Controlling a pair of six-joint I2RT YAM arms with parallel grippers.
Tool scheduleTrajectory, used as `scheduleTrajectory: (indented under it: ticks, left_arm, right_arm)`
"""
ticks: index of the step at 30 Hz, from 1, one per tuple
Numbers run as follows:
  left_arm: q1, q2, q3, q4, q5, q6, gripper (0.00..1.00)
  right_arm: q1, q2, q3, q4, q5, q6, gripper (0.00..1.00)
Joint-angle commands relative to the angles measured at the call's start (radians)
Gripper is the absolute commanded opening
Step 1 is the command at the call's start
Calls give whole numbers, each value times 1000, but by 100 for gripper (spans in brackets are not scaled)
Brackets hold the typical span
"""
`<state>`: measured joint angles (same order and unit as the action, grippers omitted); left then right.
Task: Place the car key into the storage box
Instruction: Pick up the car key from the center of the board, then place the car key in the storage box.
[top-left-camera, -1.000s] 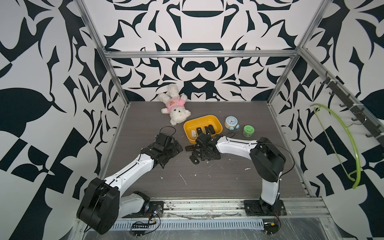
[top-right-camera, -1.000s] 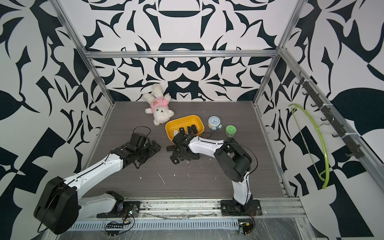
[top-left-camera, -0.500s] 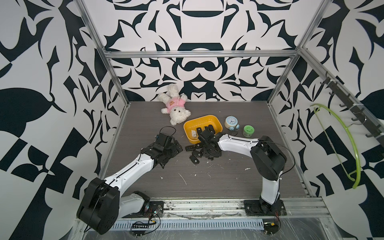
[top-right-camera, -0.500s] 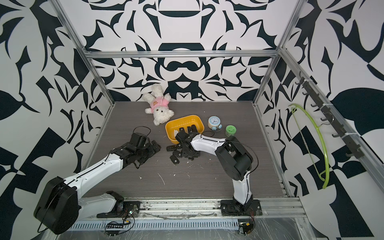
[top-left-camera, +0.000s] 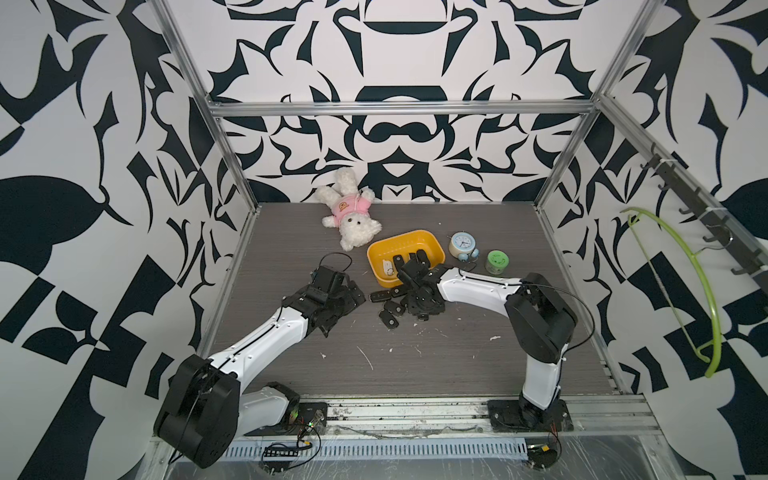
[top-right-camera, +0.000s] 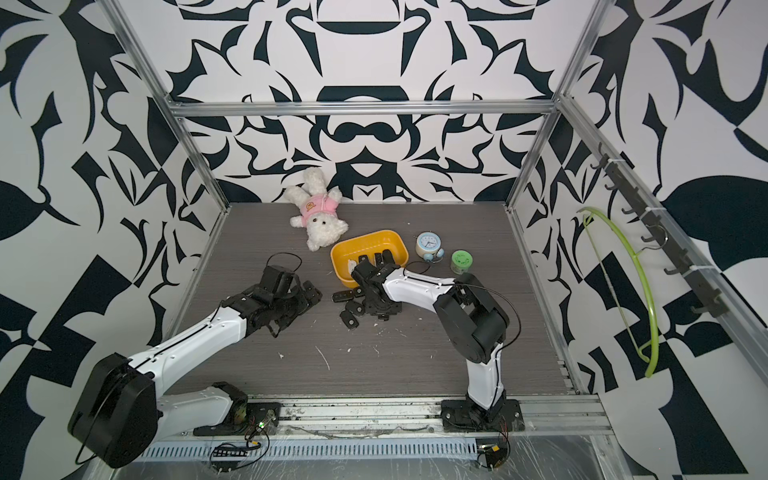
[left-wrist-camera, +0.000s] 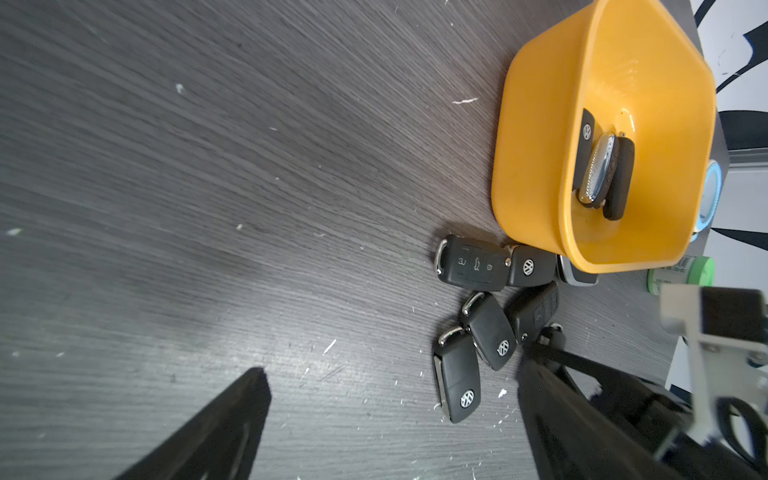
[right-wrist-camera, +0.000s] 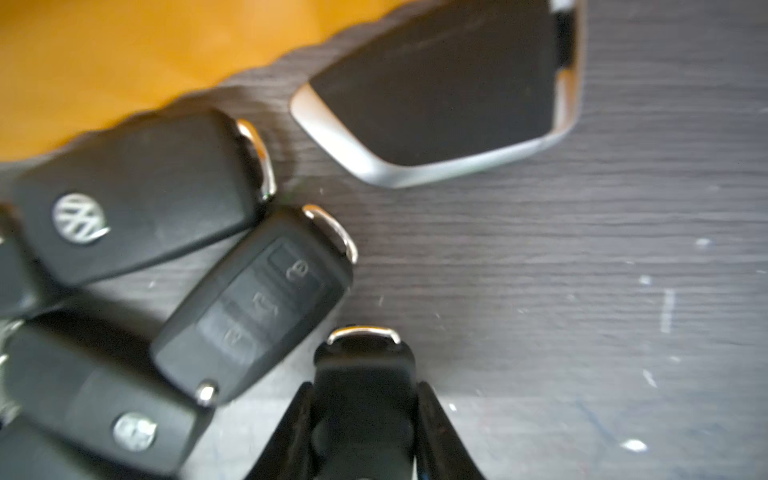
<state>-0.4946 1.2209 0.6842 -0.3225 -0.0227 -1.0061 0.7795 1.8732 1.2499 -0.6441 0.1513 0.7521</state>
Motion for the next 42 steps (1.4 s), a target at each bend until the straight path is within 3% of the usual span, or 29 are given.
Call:
scheduleTrajectory:
  ticks: [1,13,25,34,42]
  left_arm:
    - [4,9,18,-19,-13,6,100]
    - [4,8,3,-11,-13,-4,100]
    - [6,-21,-14,-23,-25,0,100]
    - [5,-2,-5,-23,-23,3,100]
    - [7,-1,-4,-28,-21,6,100]
  right_arm:
    - [-2,-110,38,-56,25,-43,0]
    - [-82,-202,184,-52,68,-177,0]
    - [-167,62,474,-9,-35,-350,0]
    - [-169,247,571,49,-156,-312,0]
    - [-167,343,611,85,-157,-297,0]
